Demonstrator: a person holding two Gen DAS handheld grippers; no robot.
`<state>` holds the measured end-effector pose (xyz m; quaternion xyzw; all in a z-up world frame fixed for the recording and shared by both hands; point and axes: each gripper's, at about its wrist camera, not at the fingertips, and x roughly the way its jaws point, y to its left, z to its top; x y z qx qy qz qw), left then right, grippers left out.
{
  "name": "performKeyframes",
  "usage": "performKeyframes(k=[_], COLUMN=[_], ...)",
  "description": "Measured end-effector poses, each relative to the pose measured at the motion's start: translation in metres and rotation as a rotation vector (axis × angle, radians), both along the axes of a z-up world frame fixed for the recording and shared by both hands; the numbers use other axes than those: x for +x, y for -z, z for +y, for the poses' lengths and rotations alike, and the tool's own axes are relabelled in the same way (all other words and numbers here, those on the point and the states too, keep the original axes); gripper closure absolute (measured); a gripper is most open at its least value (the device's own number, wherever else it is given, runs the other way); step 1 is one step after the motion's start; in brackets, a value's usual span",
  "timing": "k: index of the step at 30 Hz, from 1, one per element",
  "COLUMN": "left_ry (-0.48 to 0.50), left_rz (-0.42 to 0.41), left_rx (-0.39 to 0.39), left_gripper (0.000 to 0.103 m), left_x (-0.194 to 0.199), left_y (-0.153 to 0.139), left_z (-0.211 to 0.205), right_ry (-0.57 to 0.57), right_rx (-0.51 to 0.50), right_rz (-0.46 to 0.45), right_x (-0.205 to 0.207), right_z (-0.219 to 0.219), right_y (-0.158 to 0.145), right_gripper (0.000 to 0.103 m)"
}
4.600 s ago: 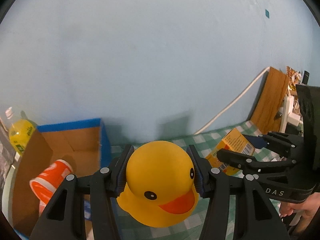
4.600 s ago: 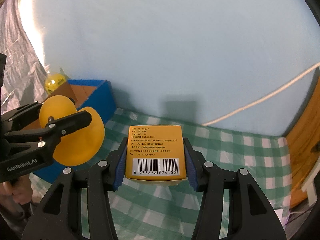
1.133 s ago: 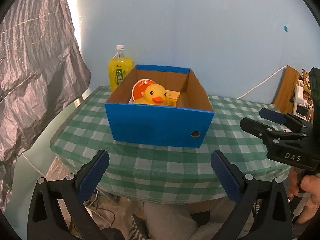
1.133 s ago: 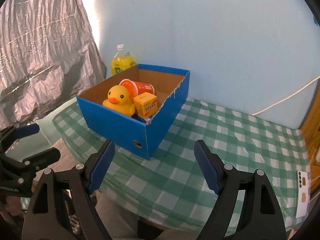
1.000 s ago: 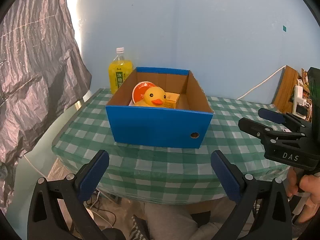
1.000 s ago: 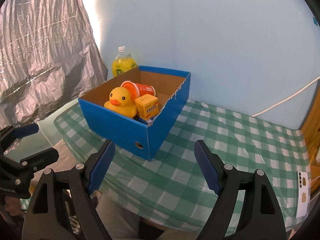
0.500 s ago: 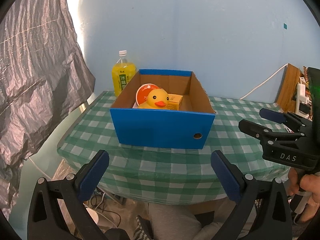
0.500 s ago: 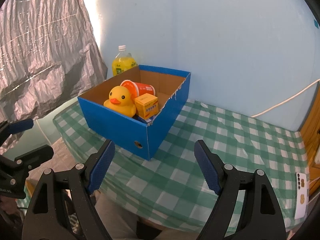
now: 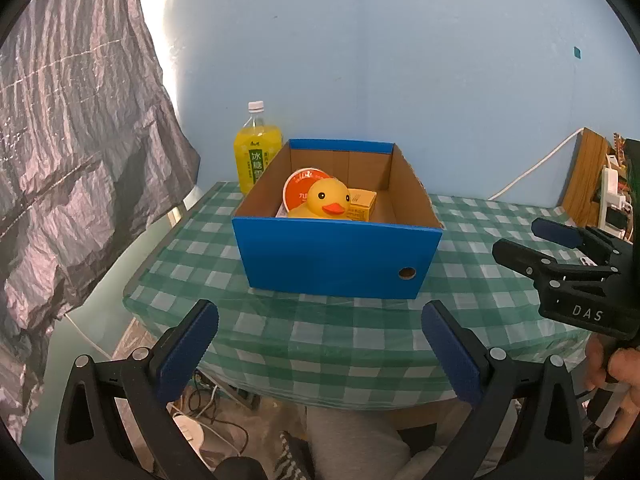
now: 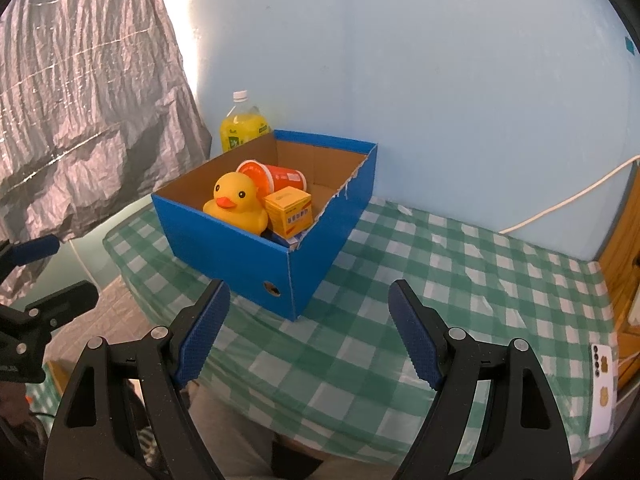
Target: Organize objects
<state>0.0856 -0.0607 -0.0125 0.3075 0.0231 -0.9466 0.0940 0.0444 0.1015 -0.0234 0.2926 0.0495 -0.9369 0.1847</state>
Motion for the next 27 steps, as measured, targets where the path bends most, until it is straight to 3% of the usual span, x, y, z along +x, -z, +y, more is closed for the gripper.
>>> performKeyframes(k=[27], left_ry=[-0.006], left_rz=[0.013], left_rx=[0.007], left_gripper=[0.000], left_x=[0.0011], left_y=[-0.0032], left_z=[-0.0072], right_ry=[0.005], right_rx=[-0.006], right_rz=[0.009], right_x=[-0.0001], right_z=[0.0027], right_y=[-0.0039], right_gripper=[0.022])
